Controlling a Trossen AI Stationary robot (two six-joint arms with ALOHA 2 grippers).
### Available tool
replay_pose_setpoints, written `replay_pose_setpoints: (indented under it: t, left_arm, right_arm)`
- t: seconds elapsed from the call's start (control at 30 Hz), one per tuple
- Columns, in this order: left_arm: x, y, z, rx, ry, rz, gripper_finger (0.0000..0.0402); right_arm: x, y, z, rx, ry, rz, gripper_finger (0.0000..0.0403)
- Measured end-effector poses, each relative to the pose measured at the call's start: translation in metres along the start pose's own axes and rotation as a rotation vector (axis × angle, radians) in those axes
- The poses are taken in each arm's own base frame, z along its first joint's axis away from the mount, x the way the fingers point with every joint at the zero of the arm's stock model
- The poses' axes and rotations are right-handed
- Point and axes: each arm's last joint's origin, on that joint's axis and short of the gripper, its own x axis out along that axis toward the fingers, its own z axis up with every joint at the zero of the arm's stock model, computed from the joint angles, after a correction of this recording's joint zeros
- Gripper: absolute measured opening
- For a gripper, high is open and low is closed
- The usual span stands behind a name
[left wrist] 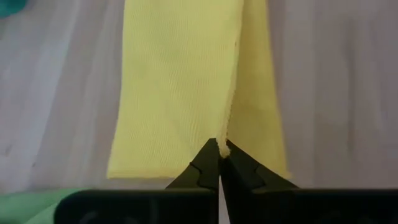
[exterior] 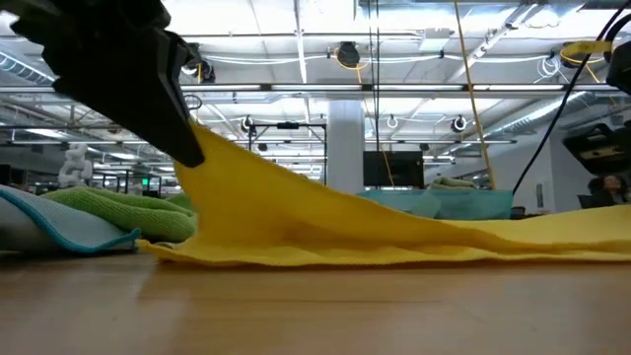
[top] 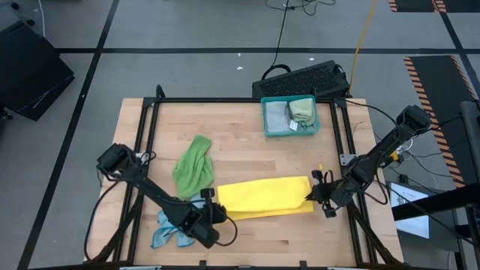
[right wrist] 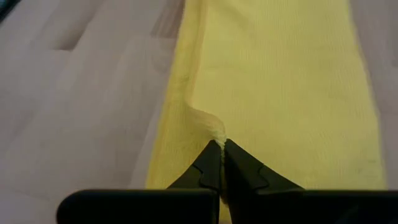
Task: Fold microfiber towels
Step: Fold the yellow microfiber cloth
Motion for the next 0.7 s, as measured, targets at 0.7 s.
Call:
replay_pose_setpoints:
  t: [0.7]
  left_arm:
    - [-0.0028, -0.0079, 0.0012, 0.004, -0.006, -0.09, 0.0014]
  right_arm:
    - [0.0, 0.0012, -0.0014, 0.023, 0.035, 0.051, 0.0036]
